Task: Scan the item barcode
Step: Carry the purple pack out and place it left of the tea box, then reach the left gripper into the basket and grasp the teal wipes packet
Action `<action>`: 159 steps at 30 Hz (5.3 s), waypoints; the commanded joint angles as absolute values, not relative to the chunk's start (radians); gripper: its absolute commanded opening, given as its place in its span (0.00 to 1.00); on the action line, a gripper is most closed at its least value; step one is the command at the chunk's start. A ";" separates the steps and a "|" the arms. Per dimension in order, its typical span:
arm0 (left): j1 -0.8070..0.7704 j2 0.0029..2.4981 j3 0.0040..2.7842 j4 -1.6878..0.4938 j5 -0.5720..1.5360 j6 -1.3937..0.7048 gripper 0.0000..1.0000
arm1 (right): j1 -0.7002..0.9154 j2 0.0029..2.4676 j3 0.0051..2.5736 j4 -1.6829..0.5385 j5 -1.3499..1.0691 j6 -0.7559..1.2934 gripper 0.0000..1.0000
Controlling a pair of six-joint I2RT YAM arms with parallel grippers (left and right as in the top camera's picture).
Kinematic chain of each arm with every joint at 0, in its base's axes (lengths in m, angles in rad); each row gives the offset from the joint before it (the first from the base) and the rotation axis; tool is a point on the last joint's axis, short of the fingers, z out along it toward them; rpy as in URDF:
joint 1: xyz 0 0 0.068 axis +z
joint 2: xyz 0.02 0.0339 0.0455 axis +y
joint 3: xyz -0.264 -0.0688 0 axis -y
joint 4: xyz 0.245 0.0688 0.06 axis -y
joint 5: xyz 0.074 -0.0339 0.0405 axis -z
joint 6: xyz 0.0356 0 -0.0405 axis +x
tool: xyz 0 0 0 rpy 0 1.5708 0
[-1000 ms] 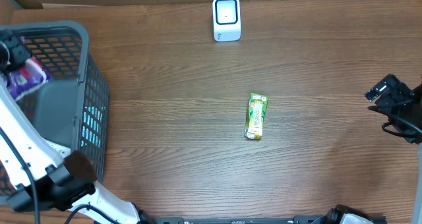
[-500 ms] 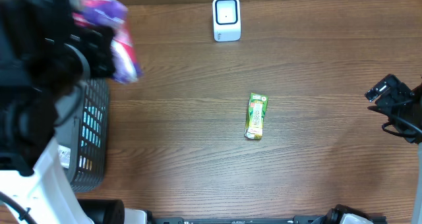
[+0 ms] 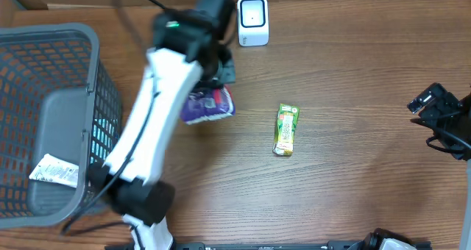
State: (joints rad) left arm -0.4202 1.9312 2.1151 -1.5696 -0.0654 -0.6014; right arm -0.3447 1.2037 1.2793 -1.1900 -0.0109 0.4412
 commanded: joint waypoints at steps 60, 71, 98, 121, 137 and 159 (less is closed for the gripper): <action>0.723 1.554 1.769 -1.454 0.159 -0.247 0.80 | -0.347 1.203 1.295 -1.184 -0.004 0.446 1.00; 0.753 1.620 1.416 -1.120 0.174 -0.035 0.78 | -0.347 1.203 1.295 -1.184 -0.004 0.445 1.00; 0.638 1.889 1.247 -0.827 -0.094 0.088 0.61 | -0.347 1.203 1.295 -1.184 -0.004 0.446 1.00; 0.615 1.888 1.256 -0.801 -0.229 0.092 0.81 | -0.347 1.203 1.295 -1.183 -0.004 0.445 1.00; 0.615 1.883 1.422 -0.892 0.035 0.209 0.78 | -0.347 1.203 1.295 -1.183 -0.004 0.445 1.00; 0.616 1.883 1.241 -0.743 0.023 0.262 0.61 | -0.347 1.203 1.295 -1.184 -0.004 0.446 1.00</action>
State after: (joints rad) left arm 0.6212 1.8706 1.2476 -0.7494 0.0330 0.2466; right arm -0.3447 1.2037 1.2793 -1.1889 -0.0113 0.4412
